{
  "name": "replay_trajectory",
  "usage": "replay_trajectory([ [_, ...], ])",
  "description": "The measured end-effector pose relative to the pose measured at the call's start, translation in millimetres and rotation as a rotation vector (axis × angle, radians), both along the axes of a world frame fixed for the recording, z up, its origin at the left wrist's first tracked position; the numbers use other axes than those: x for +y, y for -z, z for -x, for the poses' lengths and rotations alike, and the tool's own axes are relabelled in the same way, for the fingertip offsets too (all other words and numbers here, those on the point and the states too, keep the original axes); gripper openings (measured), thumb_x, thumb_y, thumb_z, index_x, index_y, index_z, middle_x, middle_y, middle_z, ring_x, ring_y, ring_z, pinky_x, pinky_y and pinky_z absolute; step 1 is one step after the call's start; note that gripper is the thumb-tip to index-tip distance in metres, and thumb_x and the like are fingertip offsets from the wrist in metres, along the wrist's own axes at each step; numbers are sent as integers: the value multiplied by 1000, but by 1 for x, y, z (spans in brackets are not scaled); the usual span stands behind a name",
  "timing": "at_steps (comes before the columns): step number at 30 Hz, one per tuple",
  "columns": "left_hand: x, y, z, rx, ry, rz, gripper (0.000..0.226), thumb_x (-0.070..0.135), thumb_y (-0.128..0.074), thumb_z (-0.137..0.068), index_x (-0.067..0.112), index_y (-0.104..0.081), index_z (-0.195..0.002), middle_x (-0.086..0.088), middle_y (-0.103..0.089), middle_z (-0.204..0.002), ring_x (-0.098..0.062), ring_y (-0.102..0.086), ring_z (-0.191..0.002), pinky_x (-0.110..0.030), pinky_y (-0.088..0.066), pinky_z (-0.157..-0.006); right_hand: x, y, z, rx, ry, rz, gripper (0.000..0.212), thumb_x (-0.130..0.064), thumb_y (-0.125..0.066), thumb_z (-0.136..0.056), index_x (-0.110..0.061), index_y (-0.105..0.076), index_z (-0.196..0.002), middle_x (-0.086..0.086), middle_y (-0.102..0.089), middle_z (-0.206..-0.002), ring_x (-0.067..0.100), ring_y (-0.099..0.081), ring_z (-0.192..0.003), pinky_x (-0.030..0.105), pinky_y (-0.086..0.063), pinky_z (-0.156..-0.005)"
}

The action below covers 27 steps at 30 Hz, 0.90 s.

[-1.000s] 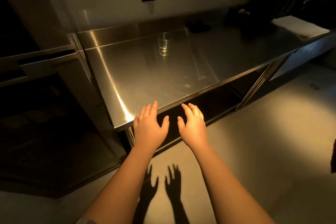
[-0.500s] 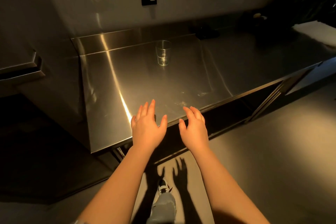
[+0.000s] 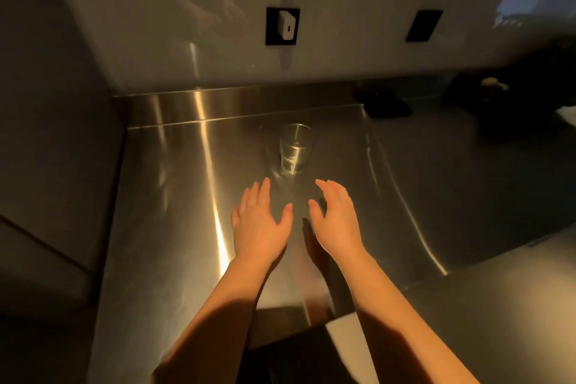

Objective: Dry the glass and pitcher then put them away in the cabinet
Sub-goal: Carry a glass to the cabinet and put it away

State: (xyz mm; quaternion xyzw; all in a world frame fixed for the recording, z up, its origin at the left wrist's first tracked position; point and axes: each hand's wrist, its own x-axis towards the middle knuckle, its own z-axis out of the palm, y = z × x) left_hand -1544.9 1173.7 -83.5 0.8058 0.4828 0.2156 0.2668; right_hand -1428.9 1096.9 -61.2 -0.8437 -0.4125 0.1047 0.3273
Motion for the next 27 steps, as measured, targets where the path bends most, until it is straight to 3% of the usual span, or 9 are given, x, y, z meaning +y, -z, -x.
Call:
replay_trajectory([
  [5, 35, -2, -33, 21, -5, 4, 68, 54, -42, -94, 26, -19, -152, 1, -23, -158, -18, -14, -147, -46, -15, -119, 37, 5, -35, 27, 26, 12, 47, -28, -49, -98, -23, -39, -143, -1, -34, -150, 16, -32, -138, 30, -28, -111],
  [11, 54, 7, -60, 28, -70, 87, 81, 59, -50, -87, 22, -19, -152, 0, -24, -158, -17, -16, -147, -43, -15, -119, 58, 15, -67, 139, -2, 36, 55, -25, -54, -94, -15, -36, -145, 7, -35, -148, 23, -35, -136, 34, -30, -111],
  [13, 62, 9, -70, 19, -98, 125, 88, 61, -55, -84, 21, -18, -152, -1, -25, -158, -18, -19, -146, -43, -16, -118, 69, 16, -77, 170, -6, 22, 58, -24, -58, -92, -11, -36, -145, 10, -37, -147, 25, -38, -135, 31, -29, -109],
  [17, 78, 10, -90, -29, -100, 163, 95, 56, -66, -77, 20, -19, -151, -1, -32, -154, -18, -29, -141, -37, -22, -114, 91, 23, -91, 324, 5, -39, 70, -24, -69, -85, -11, -34, -145, 9, -39, -145, 21, -43, -131, 12, -27, -97],
  [19, 84, 7, -101, -122, -112, 240, 93, 47, -72, -75, 24, -23, -150, 1, -35, -153, -17, -34, -139, -30, -27, -111, 101, 27, -97, 397, -13, -83, 79, -26, -75, -80, -13, -34, -146, 10, -41, -143, 21, -46, -128, 18, -34, -98],
  [21, 87, 1, -112, -256, -126, 300, 76, 38, -76, -74, 44, -34, -138, 15, -47, -139, -5, -46, -125, -13, -33, -99, 110, 29, -106, 426, -62, -114, 79, -26, -79, -76, -14, -39, -142, 7, -49, -132, 23, -51, -122, 26, -42, -96],
  [23, 91, 0, -122, -349, -114, 320, 63, 29, -78, -74, 60, -38, -111, 32, -51, -111, 17, -51, -99, 3, -33, -79, 119, 32, -116, 451, -129, -138, 71, -31, -81, -69, -26, -47, -132, -6, -56, -115, 19, -59, -113, 30, -47, -93],
  [25, 96, 3, -131, -413, -106, 375, 64, 22, -80, -73, 58, -38, -105, 34, -50, -98, 29, -49, -86, 3, -37, -70, 126, 39, -122, 521, -138, -129, 80, -48, -80, -59, -37, -44, -130, -8, -60, -120, 13, -59, -115, 38, -50, -97],
  [27, 100, 9, -135, -471, -141, 434, 71, 25, -82, -69, 55, -37, -116, 33, -54, -100, 27, -51, -88, -5, -43, -77, 131, 51, -128, 579, -156, -98, 105, -63, -78, -53, -33, -33, -142, -2, -52, -135, 14, -52, -124, 43, -46, -102],
])
